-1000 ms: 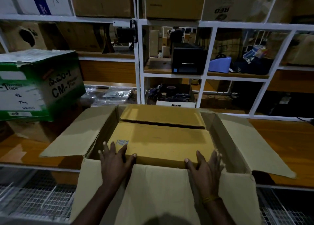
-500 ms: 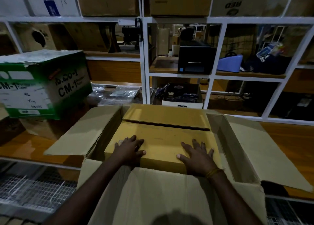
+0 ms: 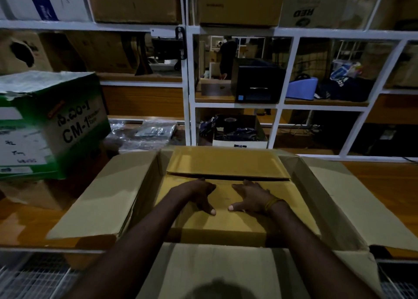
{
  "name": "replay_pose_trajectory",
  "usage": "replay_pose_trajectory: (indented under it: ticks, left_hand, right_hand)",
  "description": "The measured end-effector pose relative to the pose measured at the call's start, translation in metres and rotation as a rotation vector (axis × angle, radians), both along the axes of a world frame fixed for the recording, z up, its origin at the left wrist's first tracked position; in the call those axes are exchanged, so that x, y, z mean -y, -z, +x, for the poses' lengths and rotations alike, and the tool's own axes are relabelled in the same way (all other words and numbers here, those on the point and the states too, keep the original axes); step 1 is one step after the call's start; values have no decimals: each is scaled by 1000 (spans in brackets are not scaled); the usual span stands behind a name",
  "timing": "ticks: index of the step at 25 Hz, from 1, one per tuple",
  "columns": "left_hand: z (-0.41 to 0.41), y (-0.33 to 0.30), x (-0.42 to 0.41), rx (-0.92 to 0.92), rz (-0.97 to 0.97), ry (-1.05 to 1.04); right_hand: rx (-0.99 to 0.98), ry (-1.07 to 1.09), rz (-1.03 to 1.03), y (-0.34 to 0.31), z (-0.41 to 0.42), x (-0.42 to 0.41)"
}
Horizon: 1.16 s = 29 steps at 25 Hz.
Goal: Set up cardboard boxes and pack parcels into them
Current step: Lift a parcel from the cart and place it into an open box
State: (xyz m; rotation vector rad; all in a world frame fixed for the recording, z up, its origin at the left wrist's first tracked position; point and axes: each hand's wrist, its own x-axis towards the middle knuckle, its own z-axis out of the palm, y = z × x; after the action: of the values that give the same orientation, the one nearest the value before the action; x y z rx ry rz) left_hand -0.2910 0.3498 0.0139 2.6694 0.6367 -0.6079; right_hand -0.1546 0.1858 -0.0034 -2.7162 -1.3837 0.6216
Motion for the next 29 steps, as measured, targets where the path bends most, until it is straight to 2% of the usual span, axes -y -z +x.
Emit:
replay_pose_trajectory:
  ticks: [6,10,14,17,23,26,29]
  left_hand:
    - [16,4,-16,-30,-8,92]
    - [11,1,-6,117,147,137]
    - [-1,-6,5,209,197,77]
    - [-15,-18,22,342,348,-1]
    - [-51,-35,79,757,599,-158]
    - [-83,-45,104,1022,646,-185]
    - [-112,-61,126,1072,637,-220]
  right_hand:
    - [-70,7,-64,-13,5,-13]
    - [40,25,-95,-30,-6,-18]
    - [160,34,-72,-42,-16,-9]
    - [319,25,89,-53,-32,5]
    - [606,97,501,-61,-70,54]
    - [720,117,743,-63,-94,78]
    - [750,149,837,-71,-115,99]
